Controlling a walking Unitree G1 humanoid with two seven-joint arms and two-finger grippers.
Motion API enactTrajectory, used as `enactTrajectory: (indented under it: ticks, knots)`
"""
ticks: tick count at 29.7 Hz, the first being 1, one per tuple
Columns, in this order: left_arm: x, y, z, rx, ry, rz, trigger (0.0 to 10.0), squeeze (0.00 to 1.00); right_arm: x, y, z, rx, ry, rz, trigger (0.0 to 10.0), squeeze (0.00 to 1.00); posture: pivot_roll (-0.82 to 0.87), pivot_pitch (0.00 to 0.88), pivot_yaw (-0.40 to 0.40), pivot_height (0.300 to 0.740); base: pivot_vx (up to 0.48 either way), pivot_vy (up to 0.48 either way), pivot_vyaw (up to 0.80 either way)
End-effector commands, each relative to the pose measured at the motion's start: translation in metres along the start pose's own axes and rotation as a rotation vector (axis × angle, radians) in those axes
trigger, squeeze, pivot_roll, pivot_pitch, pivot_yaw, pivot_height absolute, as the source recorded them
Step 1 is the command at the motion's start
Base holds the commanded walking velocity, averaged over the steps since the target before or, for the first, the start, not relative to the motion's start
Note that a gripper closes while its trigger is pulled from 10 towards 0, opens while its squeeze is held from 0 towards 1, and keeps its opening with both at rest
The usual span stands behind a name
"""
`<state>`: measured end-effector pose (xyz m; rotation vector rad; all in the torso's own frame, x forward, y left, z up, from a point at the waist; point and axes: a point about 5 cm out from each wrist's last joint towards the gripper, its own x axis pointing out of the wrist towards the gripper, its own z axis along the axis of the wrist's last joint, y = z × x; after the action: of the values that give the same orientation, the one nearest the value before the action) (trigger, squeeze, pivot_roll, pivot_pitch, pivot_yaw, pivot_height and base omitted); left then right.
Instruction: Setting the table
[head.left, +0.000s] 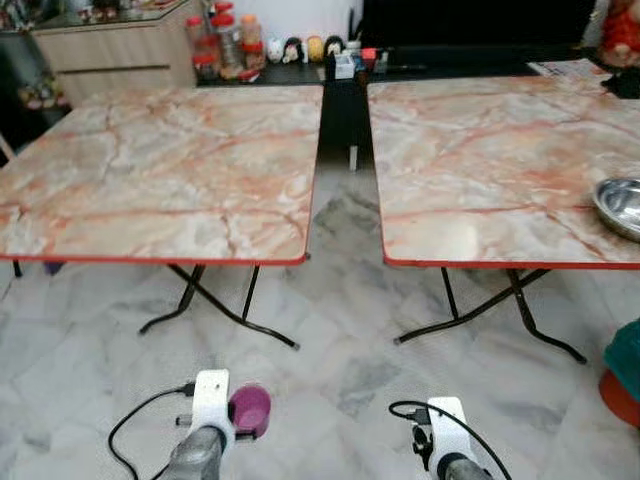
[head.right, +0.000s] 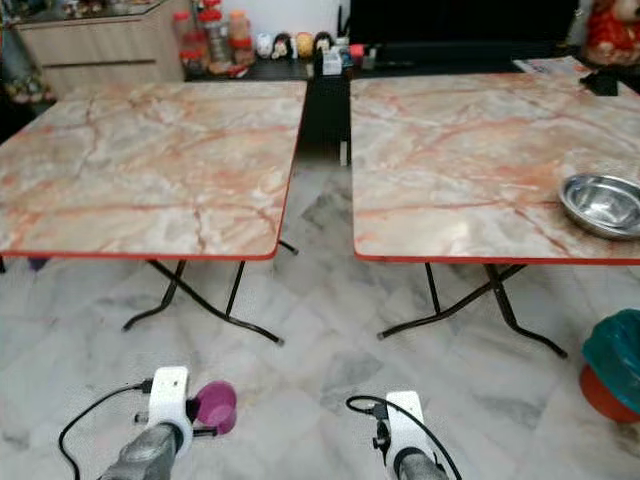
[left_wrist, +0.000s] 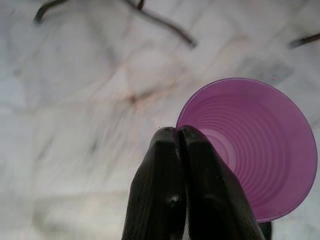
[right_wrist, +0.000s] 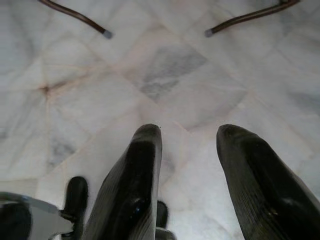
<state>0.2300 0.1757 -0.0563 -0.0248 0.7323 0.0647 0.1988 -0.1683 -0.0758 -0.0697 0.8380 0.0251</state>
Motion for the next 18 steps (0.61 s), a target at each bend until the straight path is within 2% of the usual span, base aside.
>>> enactTrajectory:
  ticks: [1, 6, 12, 15, 18]
  knots:
    - [-0.0007, 0.0015, -0.0045, -0.002, 0.024, 0.019, 10.0, 0.00, -0.0012, 0.0021, -0.0055, -0.014, 0.019, 0.003, 10.0, 0.00, 0.03, 0.000, 0.056, 0.740, 0.000, 0.000, 0.00]
    - [-0.0008, 0.0012, -0.0054, 0.008, 0.031, 0.025, 10.0, 0.00, -0.0015, 0.0004, -0.0063, -0.017, 0.021, -0.008, 10.0, 0.00, 0.03, 0.000, 0.056, 0.740, 0.000, 0.000, 0.64]
    - [-0.0007, 0.0005, -0.0055, 0.008, 0.033, 0.027, 10.0, 0.00, -0.0015, 0.0003, -0.0064, 0.000, 0.022, -0.004, 10.0, 0.00, 0.03, 0.000, 0.054, 0.740, 0.000, 0.000, 0.00]
    - [-0.0007, 0.0001, -0.0057, 0.009, 0.035, 0.028, 10.0, 0.00, -0.0012, -0.0002, -0.0057, -0.017, 0.022, -0.006, 10.0, 0.00, 0.03, 0.000, 0.052, 0.740, 0.000, -0.247, 0.00]
    - [-0.0007, -0.0003, -0.0057, 0.010, 0.035, 0.030, 10.0, 0.00, -0.0013, -0.0004, -0.0057, -0.024, 0.021, -0.007, 10.0, 0.00, 0.03, 0.000, 0.052, 0.740, 0.242, -0.246, 0.00]
